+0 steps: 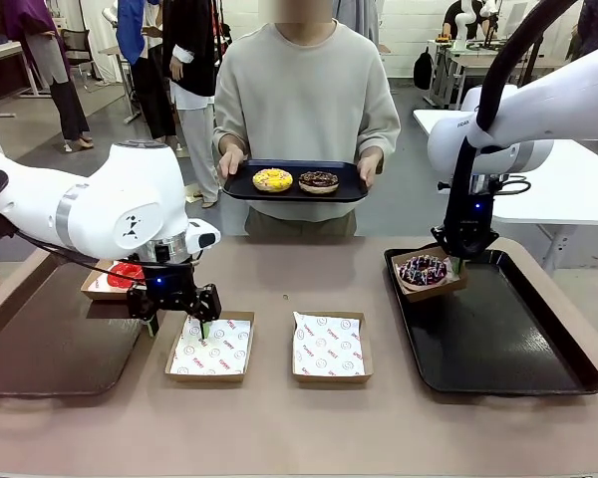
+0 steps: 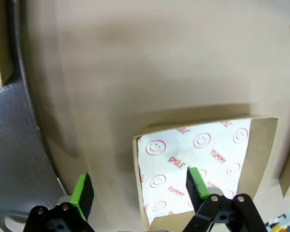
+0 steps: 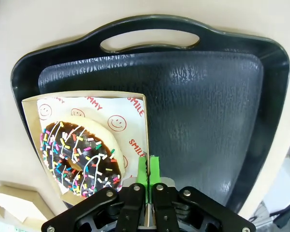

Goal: Individually package the donuts and arrange them on the tray.
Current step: Place the picked Paper togo box on the Handle tray while simultaneously picking up another Paper togo box from the table with the other hand.

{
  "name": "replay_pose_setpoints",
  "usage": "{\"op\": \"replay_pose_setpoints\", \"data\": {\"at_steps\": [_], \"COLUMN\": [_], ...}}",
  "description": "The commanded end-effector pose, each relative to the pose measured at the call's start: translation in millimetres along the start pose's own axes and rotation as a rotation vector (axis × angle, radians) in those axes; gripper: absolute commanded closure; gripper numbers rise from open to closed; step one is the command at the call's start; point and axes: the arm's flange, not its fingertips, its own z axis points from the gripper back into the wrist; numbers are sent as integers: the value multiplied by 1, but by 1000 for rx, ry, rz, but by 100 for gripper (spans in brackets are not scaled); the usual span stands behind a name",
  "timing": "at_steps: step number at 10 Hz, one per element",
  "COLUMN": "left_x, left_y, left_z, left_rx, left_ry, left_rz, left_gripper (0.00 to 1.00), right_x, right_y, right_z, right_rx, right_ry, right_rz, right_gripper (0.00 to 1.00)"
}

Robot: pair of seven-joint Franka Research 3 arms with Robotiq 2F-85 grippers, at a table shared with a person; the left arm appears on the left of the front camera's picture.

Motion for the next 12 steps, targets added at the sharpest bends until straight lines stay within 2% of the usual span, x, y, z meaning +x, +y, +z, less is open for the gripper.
{"op": "replay_pose_setpoints", "data": {"at_steps": [1, 2, 3, 4, 5, 7, 8, 9, 10, 12], "left_x": [-11, -9, -9, -10, -10, -9, -9, -7, -7, -6], "left_y": [-9, -9, -9, -9, -9, -7, -7, -5, -4, -4], "left_z": [-2, -4, -3, -2, 1, 3, 4, 4, 4, 4], "left_rx": [43, 26, 5, 3, 2, 3, 3, -3, -7, -12], "left_ry": [-48, -37, -32, -34, -37, -39, -38, -37, -33, -28], "left_rz": [34, 35, 36, 33, 34, 37, 40, 54, 59, 65], "left_gripper": [0, 0, 55, 57, 100, 100, 82, 91, 100, 100], "right_x": [6, 7, 6, 6, 6, 6, 6, 6, 6, 5], "right_y": [-1, -1, -1, -1, -2, -1, -1, -2, -3, -6], "right_z": [1, 1, 1, 1, 1, 2, 2, 2, 2, 3], "right_rx": [-11, -11, -5, -2, 1, 5, 5, 5, 11, 20], "right_ry": [-4, -2, 5, 8, 9, 6, 6, 10, 12, 11], "right_rz": [-13, -9, -5, -6, -9, -11, -9, -10, -11, -15], "right_gripper": [98, 98, 41, 39, 0, 0, 15, 5, 0, 0]}}
